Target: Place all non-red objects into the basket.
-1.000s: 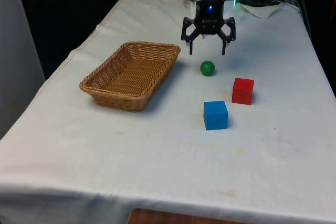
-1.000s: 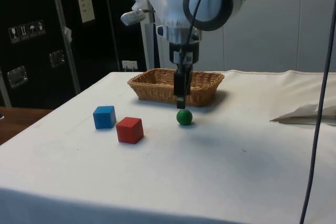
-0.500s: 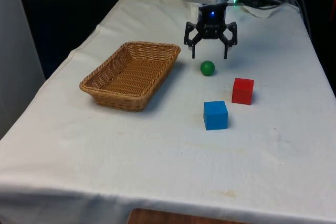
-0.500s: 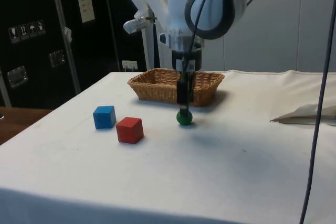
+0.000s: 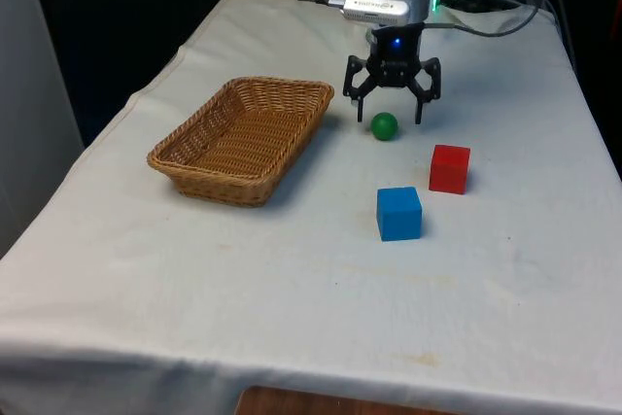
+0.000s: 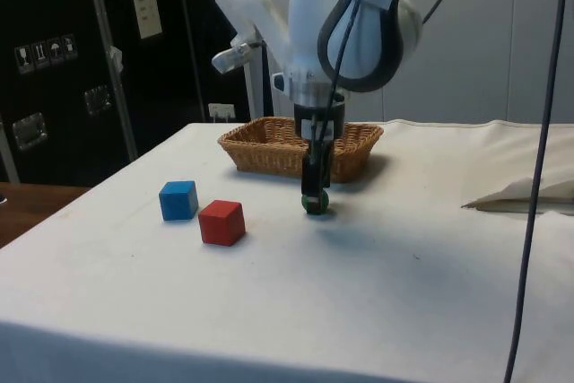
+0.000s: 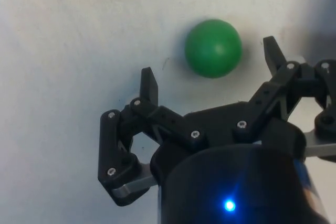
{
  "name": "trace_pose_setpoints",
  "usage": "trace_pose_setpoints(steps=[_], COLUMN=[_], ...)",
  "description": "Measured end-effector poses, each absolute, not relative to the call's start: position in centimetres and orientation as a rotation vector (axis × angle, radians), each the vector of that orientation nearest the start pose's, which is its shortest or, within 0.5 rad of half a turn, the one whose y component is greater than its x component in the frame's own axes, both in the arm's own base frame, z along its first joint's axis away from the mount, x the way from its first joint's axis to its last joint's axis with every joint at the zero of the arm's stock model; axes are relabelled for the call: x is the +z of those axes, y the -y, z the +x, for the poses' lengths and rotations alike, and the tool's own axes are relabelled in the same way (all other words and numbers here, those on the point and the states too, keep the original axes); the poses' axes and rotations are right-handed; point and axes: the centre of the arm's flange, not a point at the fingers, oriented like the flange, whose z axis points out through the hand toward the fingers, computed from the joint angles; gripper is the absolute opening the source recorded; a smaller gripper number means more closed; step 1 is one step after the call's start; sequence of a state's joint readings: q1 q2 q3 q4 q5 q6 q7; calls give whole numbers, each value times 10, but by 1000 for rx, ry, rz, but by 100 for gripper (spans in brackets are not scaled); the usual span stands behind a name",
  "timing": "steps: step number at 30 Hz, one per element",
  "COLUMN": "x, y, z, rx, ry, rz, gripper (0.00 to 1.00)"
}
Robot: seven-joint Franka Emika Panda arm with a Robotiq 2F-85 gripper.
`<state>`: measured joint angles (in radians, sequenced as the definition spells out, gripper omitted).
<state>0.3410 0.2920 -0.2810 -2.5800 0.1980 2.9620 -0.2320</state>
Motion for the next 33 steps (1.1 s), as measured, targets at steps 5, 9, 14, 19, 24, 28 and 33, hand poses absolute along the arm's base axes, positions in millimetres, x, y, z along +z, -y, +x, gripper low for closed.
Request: trace_pose_setpoints(steps=[5, 9, 14, 19, 24, 28, 33], x=[166, 163, 163, 162, 163, 168, 186], y=[-7, -7, -8, -8, -7, -7, -4], z=[450, 450, 450, 450, 450, 453, 454], rx=[-173, -181, -184, -187, -189, -211, -225], ry=[184, 181, 181, 180, 179, 176, 181], rz=[-3181, -3184, -3185, -3186, -3186, -3182, -3166], gripper=[96, 70, 3, 0, 0, 0, 0])
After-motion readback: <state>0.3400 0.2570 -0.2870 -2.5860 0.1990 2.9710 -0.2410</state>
